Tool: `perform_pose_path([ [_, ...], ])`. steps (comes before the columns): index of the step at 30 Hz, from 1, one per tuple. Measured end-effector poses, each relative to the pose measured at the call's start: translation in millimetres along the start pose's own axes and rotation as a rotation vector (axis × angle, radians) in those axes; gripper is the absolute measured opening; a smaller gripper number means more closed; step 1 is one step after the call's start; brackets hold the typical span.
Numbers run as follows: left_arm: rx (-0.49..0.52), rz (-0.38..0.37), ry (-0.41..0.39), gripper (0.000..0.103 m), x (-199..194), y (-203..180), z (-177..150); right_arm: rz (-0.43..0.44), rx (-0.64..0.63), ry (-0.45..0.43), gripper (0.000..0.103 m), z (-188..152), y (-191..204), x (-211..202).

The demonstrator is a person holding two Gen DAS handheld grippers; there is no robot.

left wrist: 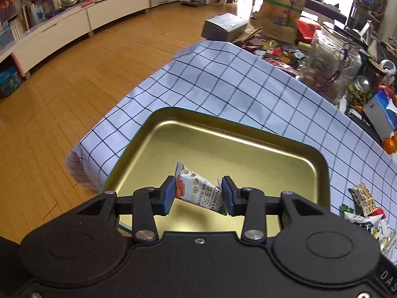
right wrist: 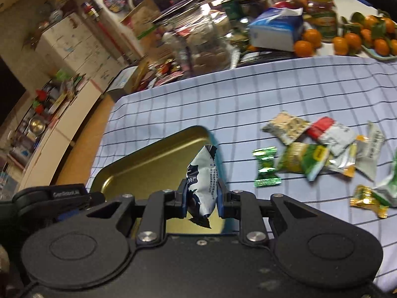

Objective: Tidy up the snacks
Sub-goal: 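Carry both snacks over the gold tray and open both grippers to drop them, then grasp the green Suibianguo packet with the right gripper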

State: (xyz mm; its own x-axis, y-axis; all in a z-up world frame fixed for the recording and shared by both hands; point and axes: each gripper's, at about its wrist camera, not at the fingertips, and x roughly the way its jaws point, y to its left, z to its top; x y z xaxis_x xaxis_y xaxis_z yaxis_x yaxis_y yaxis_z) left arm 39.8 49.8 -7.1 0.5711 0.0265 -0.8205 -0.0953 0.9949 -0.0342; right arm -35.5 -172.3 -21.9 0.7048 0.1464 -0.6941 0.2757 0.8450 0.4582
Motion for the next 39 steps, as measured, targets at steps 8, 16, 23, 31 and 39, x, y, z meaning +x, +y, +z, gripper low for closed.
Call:
perform_pose_path([
  [8, -0.026, 0.026, -0.007, 0.050, 0.9, 11.3, 4.7, 0.037, -0.071, -0.015, 0.034, -7.4, 26.4, 10.5],
  [16, -0.020, 0.008, 0.012, 0.050, 2.0, 7.8, 3.4, 0.015, -0.052, -0.005, 0.056, -6.8, 22.7, 13.6],
  [23, 0.008, 0.015, 0.027, 0.050, 4.3, 2.4, -0.1, 0.009, -0.056, 0.010, 0.056, -7.5, 23.0, 14.3],
  [31, 0.003, 0.062, 0.106, 0.050, 17.8, 2.6, -4.6, -0.005, -0.058, 0.022, 0.056, -7.5, 21.9, 15.2],
  [39, 0.030, 0.090, 0.182, 0.050, 24.7, -5.7, -10.6, -0.040, -0.079, 0.033, 0.056, -11.0, 15.0, 12.2],
])
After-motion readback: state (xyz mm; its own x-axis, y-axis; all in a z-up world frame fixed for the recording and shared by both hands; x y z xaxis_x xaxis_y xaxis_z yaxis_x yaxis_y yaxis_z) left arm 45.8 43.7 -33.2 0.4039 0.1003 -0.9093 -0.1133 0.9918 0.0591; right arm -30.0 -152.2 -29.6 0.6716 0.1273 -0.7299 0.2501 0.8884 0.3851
